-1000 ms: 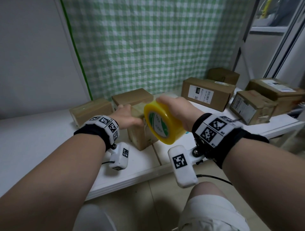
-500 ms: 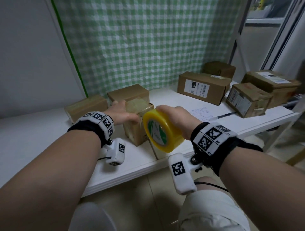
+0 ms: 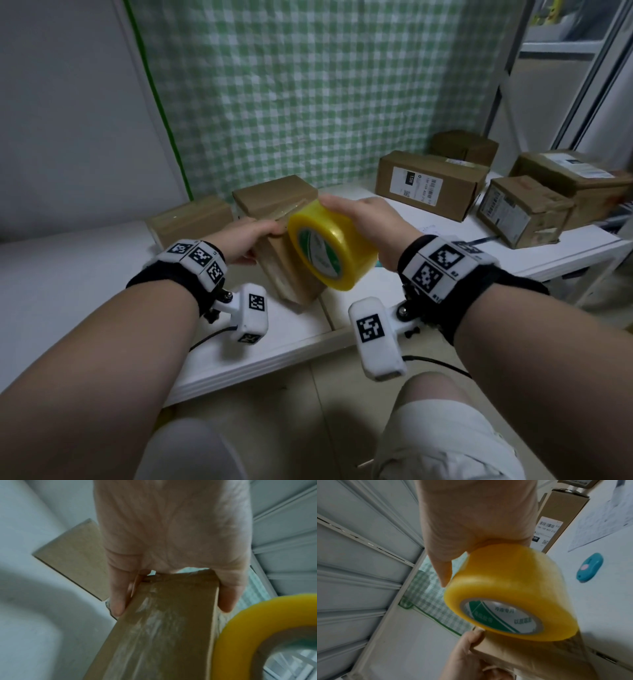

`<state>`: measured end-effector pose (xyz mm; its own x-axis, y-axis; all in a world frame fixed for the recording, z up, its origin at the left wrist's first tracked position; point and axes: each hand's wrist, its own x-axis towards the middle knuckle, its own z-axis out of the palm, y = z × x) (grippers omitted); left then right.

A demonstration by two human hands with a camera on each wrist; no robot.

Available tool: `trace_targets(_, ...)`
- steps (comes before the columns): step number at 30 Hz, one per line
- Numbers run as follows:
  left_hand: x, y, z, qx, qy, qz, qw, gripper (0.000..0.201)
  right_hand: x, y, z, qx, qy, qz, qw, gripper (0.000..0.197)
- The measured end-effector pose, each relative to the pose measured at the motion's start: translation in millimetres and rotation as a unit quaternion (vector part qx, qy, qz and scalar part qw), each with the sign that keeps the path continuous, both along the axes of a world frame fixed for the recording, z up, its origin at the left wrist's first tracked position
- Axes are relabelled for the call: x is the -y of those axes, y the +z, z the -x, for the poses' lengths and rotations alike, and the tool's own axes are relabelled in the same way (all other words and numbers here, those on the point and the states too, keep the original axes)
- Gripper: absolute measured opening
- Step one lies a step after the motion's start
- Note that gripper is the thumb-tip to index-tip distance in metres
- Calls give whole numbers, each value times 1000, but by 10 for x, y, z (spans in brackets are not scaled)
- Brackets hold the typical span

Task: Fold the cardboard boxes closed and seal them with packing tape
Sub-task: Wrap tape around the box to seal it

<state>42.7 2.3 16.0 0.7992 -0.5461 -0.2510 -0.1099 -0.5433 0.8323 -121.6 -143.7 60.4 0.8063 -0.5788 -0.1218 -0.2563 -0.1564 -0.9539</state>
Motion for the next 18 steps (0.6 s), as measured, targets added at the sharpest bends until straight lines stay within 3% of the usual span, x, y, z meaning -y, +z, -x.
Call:
trace_targets(3, -130, -37, 36, -55, 34, 22, 998, 35, -63, 102, -39, 32, 27, -7, 999, 44)
trace_targets(6, -243, -103, 80, -91, 59, 54, 993, 27, -136, 91, -100, 46, 70, -30, 996, 54)
trace_targets(9, -312, -130, 110, -92, 72, 55, 992, 38, -223, 39, -211, 54, 55, -39, 996, 57)
trace_targets(11, -342, -128, 100, -41, 74, 23, 996, 47, -270, 2, -304, 52, 40, -30, 997, 61)
trace_targets(13, -326, -115, 100, 82, 59, -18, 995, 42, -286, -16, -368, 51, 46, -25, 997, 62)
trace_targets(15, -324, -104, 95, 216, 36, -76, 973, 47, -308, -30, -430, 50, 60, -25, 997, 63)
trace_targets(18, -320, -166, 108, 269, 0, -146, 952, 65, -326, -72, -503, 58, 66, -27, 996, 61)
